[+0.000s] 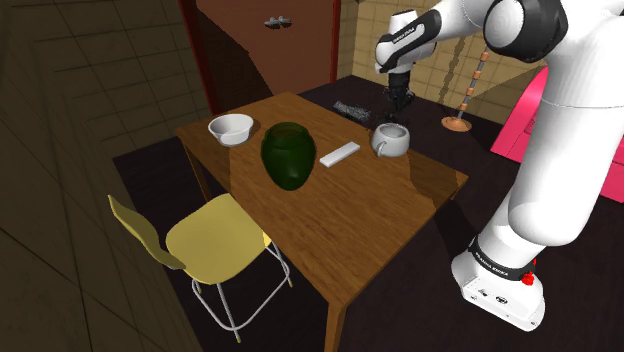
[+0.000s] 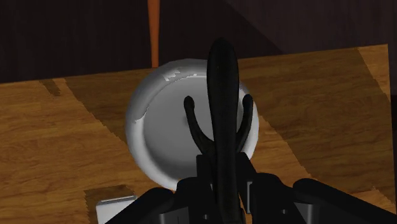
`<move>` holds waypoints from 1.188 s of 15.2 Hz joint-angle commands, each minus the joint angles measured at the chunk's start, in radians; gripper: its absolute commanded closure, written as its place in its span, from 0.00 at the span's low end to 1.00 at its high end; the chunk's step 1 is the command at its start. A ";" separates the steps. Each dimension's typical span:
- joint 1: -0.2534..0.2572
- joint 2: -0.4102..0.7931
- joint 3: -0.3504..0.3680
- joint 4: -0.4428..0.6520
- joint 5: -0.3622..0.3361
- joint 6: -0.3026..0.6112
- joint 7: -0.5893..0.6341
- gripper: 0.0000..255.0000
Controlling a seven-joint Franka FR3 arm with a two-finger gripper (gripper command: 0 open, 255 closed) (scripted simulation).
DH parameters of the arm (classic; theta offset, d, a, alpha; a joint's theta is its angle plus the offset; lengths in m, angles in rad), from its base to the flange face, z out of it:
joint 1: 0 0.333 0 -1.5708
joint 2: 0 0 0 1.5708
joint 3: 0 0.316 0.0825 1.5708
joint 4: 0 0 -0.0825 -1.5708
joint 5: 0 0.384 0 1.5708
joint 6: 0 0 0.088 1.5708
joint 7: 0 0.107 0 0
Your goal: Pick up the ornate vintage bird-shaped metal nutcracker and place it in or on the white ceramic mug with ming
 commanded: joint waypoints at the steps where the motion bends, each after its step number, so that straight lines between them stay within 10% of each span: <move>1: -0.003 0.010 0.002 -0.014 0.005 0.023 -0.002 1.00; 15: -0.013 0.058 0.012 -0.052 0.031 0.104 -0.009 1.00; 16: -0.014 0.059 0.012 -0.050 0.032 0.103 -0.010 0.00; 18: -0.014 0.059 0.012 -0.050 0.031 0.102 -0.010 0.00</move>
